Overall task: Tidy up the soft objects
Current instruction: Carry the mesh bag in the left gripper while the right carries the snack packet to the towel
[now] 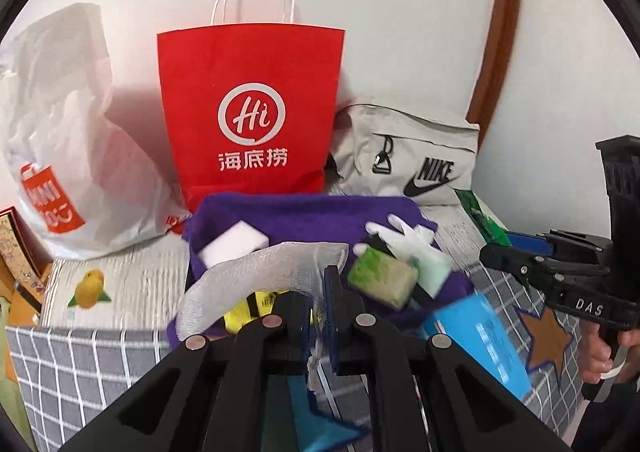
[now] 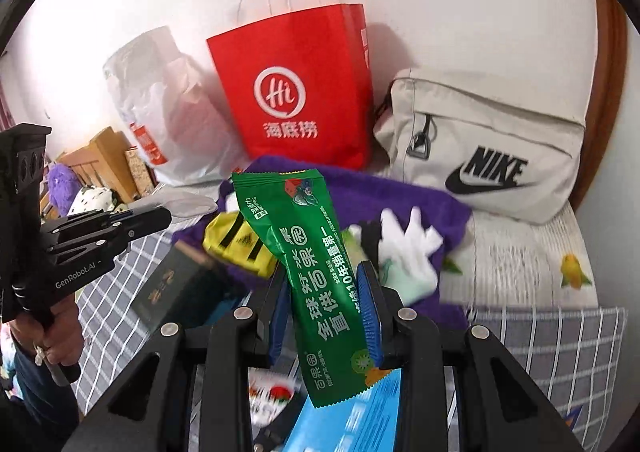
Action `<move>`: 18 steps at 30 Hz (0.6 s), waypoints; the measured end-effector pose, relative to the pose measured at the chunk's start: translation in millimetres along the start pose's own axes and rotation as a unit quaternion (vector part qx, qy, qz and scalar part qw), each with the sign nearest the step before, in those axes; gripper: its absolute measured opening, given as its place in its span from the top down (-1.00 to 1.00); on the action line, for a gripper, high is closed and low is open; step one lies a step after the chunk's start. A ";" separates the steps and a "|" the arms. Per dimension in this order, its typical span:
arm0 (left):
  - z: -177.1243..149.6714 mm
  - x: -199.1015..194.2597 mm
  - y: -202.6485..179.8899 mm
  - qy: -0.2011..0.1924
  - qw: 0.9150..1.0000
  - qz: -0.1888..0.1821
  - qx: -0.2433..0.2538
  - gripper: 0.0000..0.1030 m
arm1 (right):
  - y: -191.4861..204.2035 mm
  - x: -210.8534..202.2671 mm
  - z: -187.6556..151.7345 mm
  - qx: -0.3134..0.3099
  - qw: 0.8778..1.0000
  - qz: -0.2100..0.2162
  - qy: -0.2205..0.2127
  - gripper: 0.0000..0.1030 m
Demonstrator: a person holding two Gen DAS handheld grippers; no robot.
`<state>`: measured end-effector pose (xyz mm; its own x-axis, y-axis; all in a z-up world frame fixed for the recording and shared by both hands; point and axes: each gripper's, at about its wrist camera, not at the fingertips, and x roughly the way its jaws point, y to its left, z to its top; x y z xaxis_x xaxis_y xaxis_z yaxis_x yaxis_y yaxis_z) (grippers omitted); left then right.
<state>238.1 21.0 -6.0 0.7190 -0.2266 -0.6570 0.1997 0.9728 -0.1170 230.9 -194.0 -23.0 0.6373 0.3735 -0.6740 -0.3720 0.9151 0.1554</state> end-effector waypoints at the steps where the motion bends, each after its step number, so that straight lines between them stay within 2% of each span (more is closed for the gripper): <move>1: 5.1 4.9 0.5 0.000 1.000 0.000 -0.001 0.86 | -1.3 5.5 5.6 -0.002 1.000 0.000 0.001 0.37; 9: 36.4 49.3 14.4 0.007 1.000 0.007 -0.016 0.86 | -10.3 58.0 39.8 -0.007 1.000 0.003 0.021 0.37; 18: 37.6 97.9 30.2 0.045 0.998 0.004 -0.045 0.86 | -11.9 124.8 50.4 -0.020 0.997 0.010 0.074 0.37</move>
<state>339.6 26.4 -45.8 0.6565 -0.2176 -0.7223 0.1300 0.9758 -0.1759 348.9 -150.6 -72.5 0.5233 0.3624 -0.7712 -0.4123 0.8998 0.1431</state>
